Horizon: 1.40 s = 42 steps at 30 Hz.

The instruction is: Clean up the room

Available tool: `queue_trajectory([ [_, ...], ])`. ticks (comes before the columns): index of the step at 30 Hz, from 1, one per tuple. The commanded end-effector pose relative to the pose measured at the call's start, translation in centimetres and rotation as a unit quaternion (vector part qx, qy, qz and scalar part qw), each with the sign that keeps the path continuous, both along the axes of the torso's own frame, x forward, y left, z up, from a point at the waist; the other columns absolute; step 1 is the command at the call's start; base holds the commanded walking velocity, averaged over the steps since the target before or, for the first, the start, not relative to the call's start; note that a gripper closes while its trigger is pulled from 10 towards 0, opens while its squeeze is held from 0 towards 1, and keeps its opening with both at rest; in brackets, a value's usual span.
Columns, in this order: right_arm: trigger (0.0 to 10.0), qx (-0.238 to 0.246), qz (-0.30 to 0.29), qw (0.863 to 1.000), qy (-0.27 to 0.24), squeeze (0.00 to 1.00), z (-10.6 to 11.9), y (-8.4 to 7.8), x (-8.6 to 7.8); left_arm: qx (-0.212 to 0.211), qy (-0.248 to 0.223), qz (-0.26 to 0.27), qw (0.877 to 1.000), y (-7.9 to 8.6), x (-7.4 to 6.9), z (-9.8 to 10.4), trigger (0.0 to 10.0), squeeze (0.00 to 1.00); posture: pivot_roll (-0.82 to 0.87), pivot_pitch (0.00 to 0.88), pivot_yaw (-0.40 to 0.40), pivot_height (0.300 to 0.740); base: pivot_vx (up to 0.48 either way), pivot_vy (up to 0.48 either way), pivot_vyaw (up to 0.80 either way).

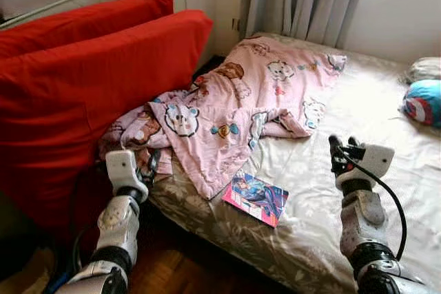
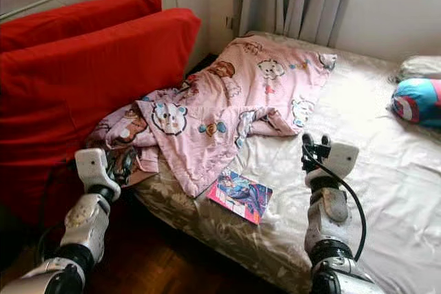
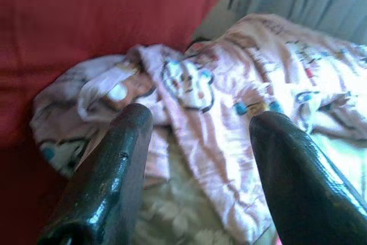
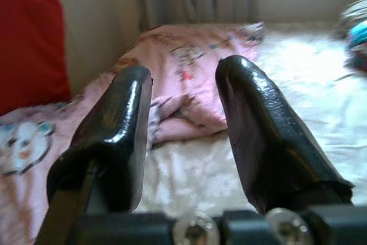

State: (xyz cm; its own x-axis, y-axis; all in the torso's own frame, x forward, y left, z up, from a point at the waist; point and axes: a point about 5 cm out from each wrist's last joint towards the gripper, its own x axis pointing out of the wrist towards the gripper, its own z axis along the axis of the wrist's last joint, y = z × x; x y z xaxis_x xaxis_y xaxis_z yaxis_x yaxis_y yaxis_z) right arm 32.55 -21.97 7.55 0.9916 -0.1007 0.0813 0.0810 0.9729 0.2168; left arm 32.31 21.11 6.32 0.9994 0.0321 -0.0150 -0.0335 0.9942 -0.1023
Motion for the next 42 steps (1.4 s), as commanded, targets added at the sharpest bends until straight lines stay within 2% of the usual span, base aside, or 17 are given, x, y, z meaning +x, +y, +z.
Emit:
queue_trajectory([
  [1,10.0,0.002,0.005,1.0,0.007,0.0,-0.9,0.2,-0.7,0.006,-0.005,-0.002,1.0,0.1,-0.1,0.1,10.0,0.0,0.05,0.0,-0.034,0.74,0.0,0.0,0.0],
  [9,10.0,-0.014,0.007,1.0,0.016,0.0,-1.3,-0.1,-1.2,0.003,-0.012,-0.013,1.0,-0.3,-0.2,0.0,10.0,0.0,0.05,0.0,-0.03,0.74,0.0,0.0,0.0],
  [20,10.0,0.011,-0.008,0.999,0.029,0.0,-1.9,0.0,-1.3,0.0,-0.02,-0.018,1.0,-0.2,0.3,0.7,10.0,0.0,0.06,0.0,-0.018,0.74,0.0,0.0,0.0],
  [26,10.0,0.009,-0.029,0.999,0.018,0.0,-1.4,-1.6,-1.5,-0.055,-0.029,-0.021,0.998,0.6,0.8,1.4,10.0,0.0,0.04,0.0,-0.018,0.74,0.0,0.0,0.0],
  [28,10.0,0.012,-0.036,0.999,0.016,0.0,-1.3,-2.0,-1.6,-0.074,-0.032,-0.007,0.997,1.2,0.8,1.6,10.0,0.0,0.04,0.0,-0.016,0.74,0.0,0.0,0.0],
  [31,10.0,0.012,-0.039,0.999,0.012,0.0,-1.3,-2.4,-1.8,-0.098,-0.028,0.009,0.995,3.1,0.5,1.6,10.0,0.0,0.04,0.012,-0.012,0.74,0.0,0.0,0.0],
  [37,10.0,0.011,-0.045,0.999,0.014,0.0,-1.3,-2.8,-2.0,-0.118,-0.026,0.0,0.993,3.3,0.5,1.6,10.0,0.0,0.03,0.014,-0.007,0.74,0.0,0.0,0.0],
  [42,10.0,0.018,-0.049,0.999,0.001,0.0,-0.8,-3.4,-1.9,-0.124,-0.023,-0.025,0.992,2.0,0.8,1.5,10.0,0.0,0.02,0.027,-0.008,0.74,0.0,0.0,0.0],
])
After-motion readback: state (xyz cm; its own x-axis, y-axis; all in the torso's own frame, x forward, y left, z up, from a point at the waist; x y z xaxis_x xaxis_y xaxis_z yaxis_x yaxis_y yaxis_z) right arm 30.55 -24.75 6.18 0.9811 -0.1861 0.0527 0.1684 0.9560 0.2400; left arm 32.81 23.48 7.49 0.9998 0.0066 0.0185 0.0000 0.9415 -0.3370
